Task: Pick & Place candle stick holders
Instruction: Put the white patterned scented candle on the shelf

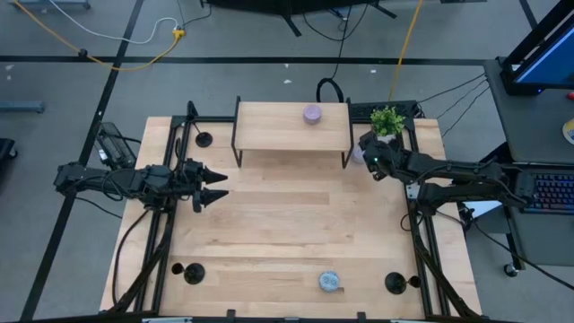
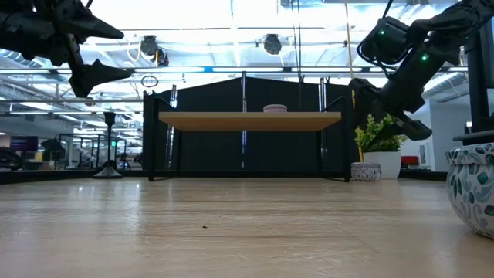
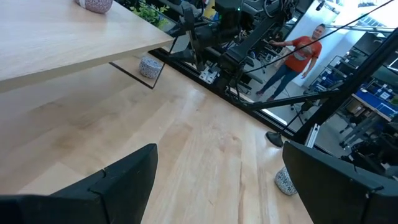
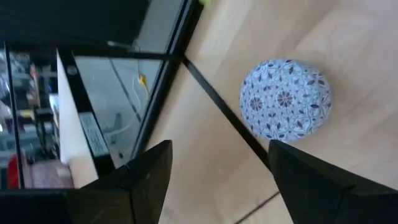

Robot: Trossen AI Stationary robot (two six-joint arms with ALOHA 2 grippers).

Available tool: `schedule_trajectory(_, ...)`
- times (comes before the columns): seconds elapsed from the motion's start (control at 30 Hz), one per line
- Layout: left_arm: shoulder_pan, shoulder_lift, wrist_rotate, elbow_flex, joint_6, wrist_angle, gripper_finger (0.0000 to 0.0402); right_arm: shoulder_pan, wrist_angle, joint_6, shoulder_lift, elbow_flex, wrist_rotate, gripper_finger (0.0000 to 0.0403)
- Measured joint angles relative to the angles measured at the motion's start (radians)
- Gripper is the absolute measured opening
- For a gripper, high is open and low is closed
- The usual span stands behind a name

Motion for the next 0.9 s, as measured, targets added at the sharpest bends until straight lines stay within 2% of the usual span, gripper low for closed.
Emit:
schedule_trajectory(0.33,0.0,0.0,0.0,0.0,-0.032,0.0,0.0351,-0.031,-0.137,0.109,0.0,0.0,0.0,0.0262)
schedule_trajectory(0.47,0.0,0.0,-0.005,0.0,-0.032,0.0,0.0351,-0.042,-0.126,0.115,0.0,0.0,-0.019,0.0262)
schedule_trajectory(0.7,0.0,0.0,-0.006,0.0,-0.035,0.017,0.0351,-0.047,-0.012,0.099,0.0,0.0,-0.042,0.0263)
schedule_trajectory(0.9,0.0,0.0,-0.006,0.0,-0.035,0.043,0.0351,-0.046,0.14,0.097,0.0,0.001,-0.118,0.0261)
